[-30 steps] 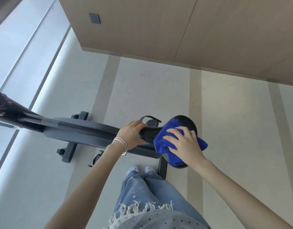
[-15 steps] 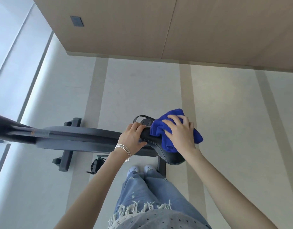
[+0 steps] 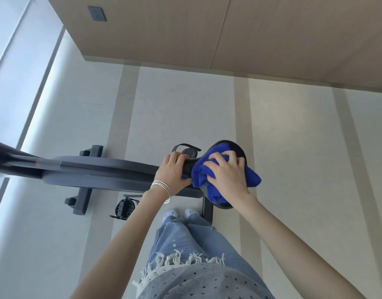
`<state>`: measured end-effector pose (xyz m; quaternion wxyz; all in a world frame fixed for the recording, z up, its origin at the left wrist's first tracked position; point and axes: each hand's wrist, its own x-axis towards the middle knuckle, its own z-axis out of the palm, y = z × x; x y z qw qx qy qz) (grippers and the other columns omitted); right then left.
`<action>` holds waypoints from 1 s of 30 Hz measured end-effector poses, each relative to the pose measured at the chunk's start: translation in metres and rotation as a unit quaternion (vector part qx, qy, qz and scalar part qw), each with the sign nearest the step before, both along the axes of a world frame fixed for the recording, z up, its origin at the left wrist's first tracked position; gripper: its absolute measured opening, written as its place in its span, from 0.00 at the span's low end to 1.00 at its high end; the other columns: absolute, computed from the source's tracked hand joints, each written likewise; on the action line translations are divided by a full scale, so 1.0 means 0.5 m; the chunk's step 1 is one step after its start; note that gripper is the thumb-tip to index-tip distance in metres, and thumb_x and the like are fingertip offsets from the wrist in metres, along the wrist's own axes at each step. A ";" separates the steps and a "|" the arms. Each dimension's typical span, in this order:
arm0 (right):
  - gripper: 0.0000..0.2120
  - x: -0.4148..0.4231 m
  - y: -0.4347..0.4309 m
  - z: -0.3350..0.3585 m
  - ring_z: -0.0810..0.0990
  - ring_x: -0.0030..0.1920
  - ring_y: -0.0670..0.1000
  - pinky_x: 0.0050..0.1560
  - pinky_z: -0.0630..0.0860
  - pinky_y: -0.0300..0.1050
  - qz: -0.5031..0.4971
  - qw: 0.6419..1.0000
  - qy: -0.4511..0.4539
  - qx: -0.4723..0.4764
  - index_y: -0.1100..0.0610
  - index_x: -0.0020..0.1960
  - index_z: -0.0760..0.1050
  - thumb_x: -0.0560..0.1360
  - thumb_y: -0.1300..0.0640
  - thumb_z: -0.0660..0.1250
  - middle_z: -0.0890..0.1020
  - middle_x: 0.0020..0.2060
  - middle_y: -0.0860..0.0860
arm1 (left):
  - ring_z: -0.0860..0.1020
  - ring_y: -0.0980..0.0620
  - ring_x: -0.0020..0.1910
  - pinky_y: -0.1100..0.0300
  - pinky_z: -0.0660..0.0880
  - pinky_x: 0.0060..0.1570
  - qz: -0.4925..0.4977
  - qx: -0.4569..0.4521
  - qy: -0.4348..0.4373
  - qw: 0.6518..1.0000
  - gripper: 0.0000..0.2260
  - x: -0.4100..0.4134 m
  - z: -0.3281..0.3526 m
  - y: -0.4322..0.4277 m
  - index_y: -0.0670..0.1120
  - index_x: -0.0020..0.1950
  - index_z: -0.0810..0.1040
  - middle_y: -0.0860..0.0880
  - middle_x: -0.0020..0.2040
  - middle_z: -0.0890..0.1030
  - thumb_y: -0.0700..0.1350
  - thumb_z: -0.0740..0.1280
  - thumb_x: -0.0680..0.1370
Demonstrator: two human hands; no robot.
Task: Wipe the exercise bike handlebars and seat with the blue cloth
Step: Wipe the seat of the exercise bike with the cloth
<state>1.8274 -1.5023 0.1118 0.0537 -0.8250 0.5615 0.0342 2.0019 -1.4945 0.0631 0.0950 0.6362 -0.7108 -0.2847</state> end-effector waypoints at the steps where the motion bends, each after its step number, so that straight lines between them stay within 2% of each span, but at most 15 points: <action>1: 0.13 -0.018 0.003 0.001 0.76 0.53 0.61 0.42 0.71 0.56 0.007 1.000 -0.008 -0.009 0.52 0.49 0.80 0.65 0.54 0.75 0.80 0.51 0.50 | 0.70 0.43 0.60 0.52 0.69 0.60 0.000 0.002 -0.001 1.000 0.28 0.000 -0.001 0.001 0.44 0.66 0.69 0.44 0.63 0.71 0.53 0.72 0.70; 4: 0.15 -0.095 0.024 -0.002 0.78 0.50 0.60 0.40 0.73 0.53 -0.006 0.999 -0.033 -0.035 0.52 0.47 0.81 0.62 0.56 0.78 0.81 0.50 0.49 | 0.69 0.44 0.61 0.52 0.69 0.61 -0.010 0.000 -0.015 1.000 0.29 0.003 -0.003 0.002 0.46 0.67 0.68 0.46 0.63 0.70 0.54 0.72 0.70; 8: 0.15 -0.132 0.021 -0.007 0.76 0.49 0.61 0.41 0.73 0.55 -0.054 0.998 -0.032 -0.031 0.52 0.49 0.81 0.64 0.56 0.77 0.80 0.51 0.51 | 0.68 0.46 0.61 0.52 0.72 0.59 -0.048 -0.011 -0.036 0.998 0.30 0.014 -0.002 -0.002 0.47 0.68 0.67 0.47 0.64 0.69 0.56 0.71 0.70; 11: 0.13 -0.100 -0.027 -0.012 0.71 0.54 0.59 0.46 0.69 0.55 -0.080 0.996 -0.019 -0.020 0.51 0.54 0.79 0.70 0.53 0.72 0.77 0.55 0.49 | 0.67 0.47 0.63 0.53 0.74 0.54 -0.100 -0.006 -0.076 0.992 0.30 0.027 0.002 -0.015 0.48 0.69 0.64 0.48 0.66 0.67 0.55 0.70 0.71; 13: 0.12 -0.073 -0.076 -0.015 0.68 0.57 0.57 0.50 0.66 0.54 -0.134 0.990 -0.036 -0.005 0.50 0.57 0.77 0.74 0.51 0.67 0.75 0.58 0.47 | 0.68 0.47 0.62 0.54 0.73 0.54 -0.131 -0.007 -0.106 0.986 0.30 0.032 0.006 -0.025 0.49 0.69 0.63 0.49 0.65 0.67 0.55 0.69 0.72; 17: 0.12 -0.036 -0.119 -0.018 0.67 0.58 0.58 0.52 0.65 0.53 -0.199 0.980 -0.021 0.021 0.50 0.59 0.75 0.77 0.49 0.63 0.73 0.60 0.49 | 0.70 0.47 0.63 0.53 0.73 0.55 -0.154 0.017 -0.150 0.977 0.30 0.033 0.011 -0.042 0.48 0.70 0.62 0.48 0.65 0.68 0.57 0.68 0.73; 23: 0.13 -0.037 -0.019 -0.026 0.71 0.58 0.61 0.49 0.68 0.58 -0.140 0.989 -0.033 -0.043 0.54 0.56 0.78 0.73 0.51 0.69 0.77 0.60 0.53 | 0.71 0.47 0.64 0.51 0.74 0.54 -0.124 0.054 -0.148 0.980 0.33 0.020 0.004 -0.041 0.48 0.72 0.59 0.48 0.66 0.70 0.55 0.69 0.73; 26: 0.13 -0.017 -0.058 -0.035 0.68 0.61 0.58 0.52 0.64 0.56 -0.139 0.990 -0.019 -0.014 0.51 0.56 0.77 0.74 0.49 0.66 0.75 0.61 0.49 | 0.70 0.48 0.64 0.52 0.74 0.55 -0.108 0.049 -0.132 0.984 0.33 0.018 -0.003 -0.035 0.48 0.73 0.59 0.49 0.66 0.70 0.54 0.69 0.72; 30: 0.15 0.002 -0.161 -0.041 0.68 0.59 0.56 0.54 0.63 0.53 -0.077 0.995 0.002 0.067 0.47 0.58 0.77 0.73 0.47 0.65 0.76 0.59 0.46 | 0.70 0.48 0.64 0.52 0.74 0.55 -0.096 0.049 -0.104 0.989 0.33 0.022 -0.003 -0.032 0.49 0.72 0.61 0.50 0.66 0.70 0.54 0.70 0.71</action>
